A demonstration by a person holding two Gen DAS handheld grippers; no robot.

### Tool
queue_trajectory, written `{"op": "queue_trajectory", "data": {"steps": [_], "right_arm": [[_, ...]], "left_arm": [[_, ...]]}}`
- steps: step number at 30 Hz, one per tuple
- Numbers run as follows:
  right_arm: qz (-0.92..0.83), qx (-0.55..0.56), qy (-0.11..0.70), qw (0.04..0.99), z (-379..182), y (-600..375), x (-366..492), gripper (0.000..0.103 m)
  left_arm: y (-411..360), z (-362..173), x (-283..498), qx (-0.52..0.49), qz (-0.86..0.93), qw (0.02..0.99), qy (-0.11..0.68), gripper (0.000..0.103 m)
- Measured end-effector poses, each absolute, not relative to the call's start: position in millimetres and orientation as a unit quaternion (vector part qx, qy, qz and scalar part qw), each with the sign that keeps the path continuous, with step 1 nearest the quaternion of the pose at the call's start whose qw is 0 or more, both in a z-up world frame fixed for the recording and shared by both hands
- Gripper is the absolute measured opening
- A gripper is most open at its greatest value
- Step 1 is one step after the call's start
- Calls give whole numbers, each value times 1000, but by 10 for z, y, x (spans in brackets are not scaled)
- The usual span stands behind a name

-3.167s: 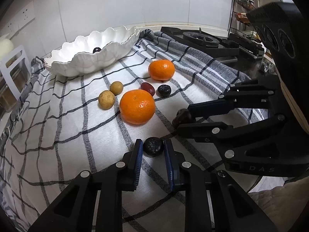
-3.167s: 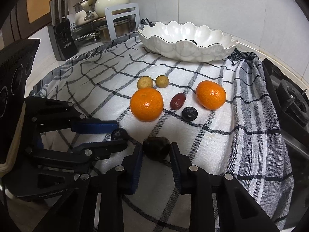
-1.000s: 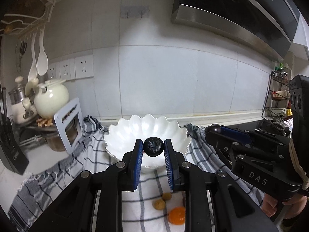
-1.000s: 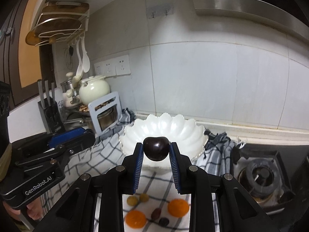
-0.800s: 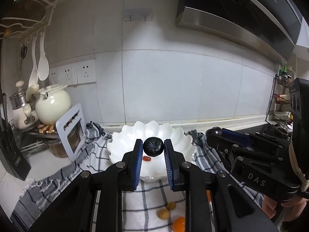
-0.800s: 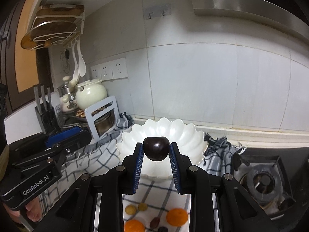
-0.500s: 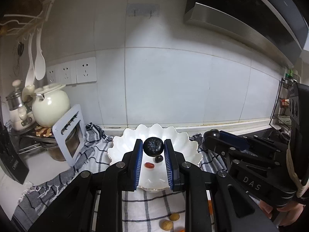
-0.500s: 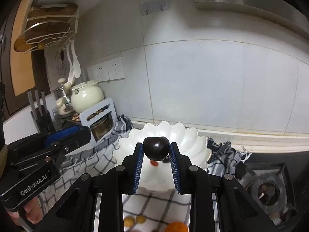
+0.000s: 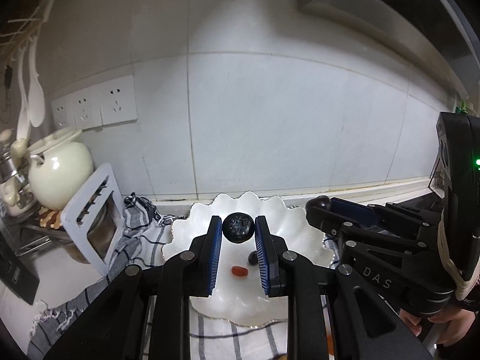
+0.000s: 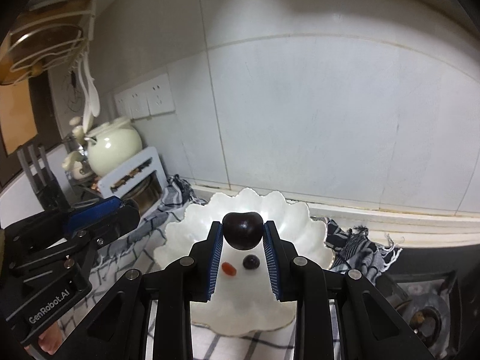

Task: Organize fruits
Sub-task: 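Carry the blueberry and dark plum up over the white bowl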

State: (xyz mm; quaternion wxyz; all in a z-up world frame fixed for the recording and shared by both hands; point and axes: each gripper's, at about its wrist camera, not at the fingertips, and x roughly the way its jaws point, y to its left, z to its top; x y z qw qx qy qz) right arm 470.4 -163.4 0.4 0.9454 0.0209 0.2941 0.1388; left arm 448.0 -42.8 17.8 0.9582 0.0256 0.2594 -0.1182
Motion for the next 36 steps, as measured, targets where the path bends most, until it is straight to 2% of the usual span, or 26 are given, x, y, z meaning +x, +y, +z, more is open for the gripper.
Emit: {"op": "queue_trajectory", "data": {"steps": [16,34,36], "right_arm": [[122,6,402,908,-481,-1606,5631,29],[115,-3,460,880,-816,-1534,6103,29],[114,-2,465,878,-847,-1539,6121,29]], "left_arm": [[-353,-271,5445,24,-89,929,359,23],[-362,-746,5944,21,-68,894,443,23],[-378,-764,5954,28,-66,890,451,28]]}}
